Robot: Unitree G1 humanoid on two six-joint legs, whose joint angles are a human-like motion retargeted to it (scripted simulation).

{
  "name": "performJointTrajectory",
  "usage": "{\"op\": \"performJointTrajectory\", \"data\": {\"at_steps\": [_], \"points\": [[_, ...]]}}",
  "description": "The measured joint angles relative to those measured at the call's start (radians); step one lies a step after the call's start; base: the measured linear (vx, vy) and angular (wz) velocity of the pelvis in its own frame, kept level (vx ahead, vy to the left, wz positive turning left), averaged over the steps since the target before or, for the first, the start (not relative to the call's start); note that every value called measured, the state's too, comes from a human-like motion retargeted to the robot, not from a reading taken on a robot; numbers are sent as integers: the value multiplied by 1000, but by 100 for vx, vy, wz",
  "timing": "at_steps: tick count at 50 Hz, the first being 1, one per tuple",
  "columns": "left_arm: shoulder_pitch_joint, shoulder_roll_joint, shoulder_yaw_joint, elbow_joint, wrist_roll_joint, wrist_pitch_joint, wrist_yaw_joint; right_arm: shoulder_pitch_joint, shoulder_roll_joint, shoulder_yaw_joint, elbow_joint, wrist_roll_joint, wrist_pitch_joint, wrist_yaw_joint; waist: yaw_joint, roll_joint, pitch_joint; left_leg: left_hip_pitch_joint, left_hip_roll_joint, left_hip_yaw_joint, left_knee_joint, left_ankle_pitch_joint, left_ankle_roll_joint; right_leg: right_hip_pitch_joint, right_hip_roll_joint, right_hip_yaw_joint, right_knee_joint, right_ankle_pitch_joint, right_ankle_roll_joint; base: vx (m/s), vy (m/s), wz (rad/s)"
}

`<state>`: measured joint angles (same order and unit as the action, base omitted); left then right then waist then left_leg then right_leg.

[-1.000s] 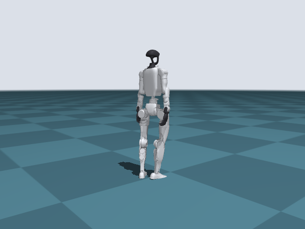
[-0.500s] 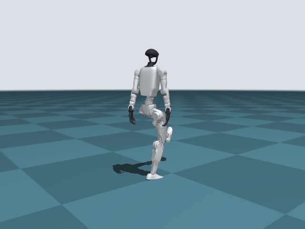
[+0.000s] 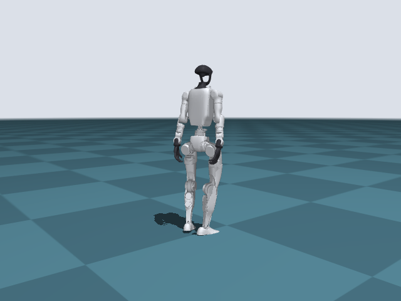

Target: In place motions

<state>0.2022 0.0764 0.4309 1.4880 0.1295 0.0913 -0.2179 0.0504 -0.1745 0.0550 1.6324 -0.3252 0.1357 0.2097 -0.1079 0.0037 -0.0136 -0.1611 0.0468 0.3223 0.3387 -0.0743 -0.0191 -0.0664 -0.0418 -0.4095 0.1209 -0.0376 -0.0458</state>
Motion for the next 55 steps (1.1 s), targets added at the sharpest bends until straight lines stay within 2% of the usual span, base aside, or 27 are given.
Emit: {"op": "performJointTrajectory", "data": {"at_steps": [2, 3, 5, 7, 8, 10, 12, 15, 17, 20, 26, 30, 34, 38, 43, 45, 47, 49, 50, 53, 55], "points": [[-18, 17, -10, -12, -12, 9, 8, 11, -22, -45, 64, 16, 33, -10, -23, 38, -52, 97, -13, 62, -164, -106, -14, -14, 22, -25, -1, -13, 6, 26, -8, 59], [-28, 20, -17, -20, -20, 11, 12, 25, -30, -61, 67, 19, 48, -15, -43, 52, -72, 111, -36, 59, -247, -85, 14, -14, 27, -44, -8, -15, 12, 20, -11, 121], [-74, 25, -24, -37, -28, 19, 9, 33, -36, -87, 68, 37, 71, -29, -141, 72, -103, 104, -77, -66, -359, 1, 7, -17, 7, -141, -26, -20, 26, -5, -7, 201], [-137, 30, -23, -59, -32, 20, 6, 21, -29, -110, 68, 65, 63, -57, -168, 72, -93, 83, -73, -64, -378, 35, -22, -18, -6, -177, -40, -15, 34, -20, -4, 132], [-163, 33, -33, -75, -39, 18, 6, 20, -24, -121, 68, 81, 48, -71, -176, 72, -83, 85, -86, -60, -378, 28, -5, -10, -10, -192, -46, -11, 39, -6, -6, 92], [-197, 40, -72, -113, -48, 8, -1, 31, -22, -127, 68, 109, 16, -70, -165, 72, -76, 79, -113, -124, -369, 19, 34, 12, -9, -220, -69, 2, 43, 15, -13, 50], [-218, 50, -110, -153, -47, 3, -16, 35, -19, -100, 68, 126, 11, -34, -106, 56, -84, 73, -114, -114, -351, 13, 37, 27, 0, -196, -95, 19, 39, 30, -16, -47], [-204, 51, -98, -199, -29, -17, -3, -9, 9, -56, 68, 75, 43, -31, -52, 28, -110, 98, -124, -62, -360, -6, 34, 17, -9, -143, -99, 34, 32, 31, -3, -87], [-182, 44, -84, -205, -47, -39, 22, -43, 35, -37, 31, 33, 39, -44, -36, 22, -123, 104, -123, -32, -365, -14, 33, 1, -11, -112, -93, 41, 30, 22, 2, -79], [-157, 34, -59, -157, -77, -57, 27, -84, 64, 27, -85, 9, 15, 15, -56, 28, -130, 104, -118, -14, -368, -20, 34, -9, -5, -93, -94, 47, 32, 9, -4, -35], [-128, 36, -13, 50, 9, 50, -49, -118, 112, 103, -344, 16, -53, 131, -81, 24, -141, 105, -119, 6, -370, -25, 40, -20, -7, -71, -91, 49, 46, 10, -4, -19], [-67, 23, -17, 85, 59, 68, -82, -140, 117, 135, -403, 25, -78, 143, -79, 7, -146, 115, -127, 21, -370, -29, 44, -18, -15, -54, -91, 52, 53, 17, -5, -17], [-10, 0, -19, 71, 94, 55, -76, -137, 98, 133, -365, 11, -85, 129, -64, -7, -165, 130, -151, 17, -381, -39, 56, -19, -32, -54, -88, 53, 63, 24, 0, 6], [30, -20, -11, 52, 81, 24, -57, -117, 68, 94, -231, -5, -64, 102, -101, -10, -197, 181, -210, -79, -420, -59, 92, 1, -57, -137, -80, 33, 78, 35, 3, 106], [41, -36, 34, 55, 39, -7, -15, -54, 34, 7, -49, -30, -9, 54, -60, -12, -237, 161, -190, -106, -369, -87, 81, 23, -80, -164, -28, 1, 98, 42, 2, 27], [34, -26, 44, 66, 40, 5, -17, -20, 28, -50, -6, -31, 0, 25, -14, -1, -260, 129, -154, -85, -333, -108, 69, -23, -92, -141, 90, 0, 89, 36, -3, -86], [31, -11, 37, 68, 25, 12, -29, 2, 26, -84, 4, -15, 3, 24, 26, 21, -236, 128, -107, -42, -311, -115, 69, -142, -88, -46, 313, -6, 51, 25, -9, -73], [20, 9, 8, 75, 1, 16, -41, 11, 25, -104, -13, -4, 7, 40, -64, 48, -182, 152, -86, -96, -303, -107, 77, -233, -77, -18, 389, -32, 88, 1, -14, 99], [9, 22, -10, 84, -5, 23, -45, 15, 25, -117, -27, -3, 8, 48, -114, 64, -156, 161, -80, -123, -302, -104, 86, -271, -75, -43, 374, -34, 86, -12, -10, 101], [-38, 52, -36, 110, 60, 63, -28, 38, 23, -134, -82, 24, -21, 46, -218, 91, -101, 158, -75, -158, -289, -96, 105, -442, -101, -125, 201, -71, 20, -19, -3, 74], [-71, 72, -76, 98, 88, 74, -31, 42, 15, -125, -100, 68, -43, 37, -296, 118, -51, 151, -58, -198, -283, -87, 112, -589, -119, -124, 118, -91, 5, -32, 5, 95]]}}
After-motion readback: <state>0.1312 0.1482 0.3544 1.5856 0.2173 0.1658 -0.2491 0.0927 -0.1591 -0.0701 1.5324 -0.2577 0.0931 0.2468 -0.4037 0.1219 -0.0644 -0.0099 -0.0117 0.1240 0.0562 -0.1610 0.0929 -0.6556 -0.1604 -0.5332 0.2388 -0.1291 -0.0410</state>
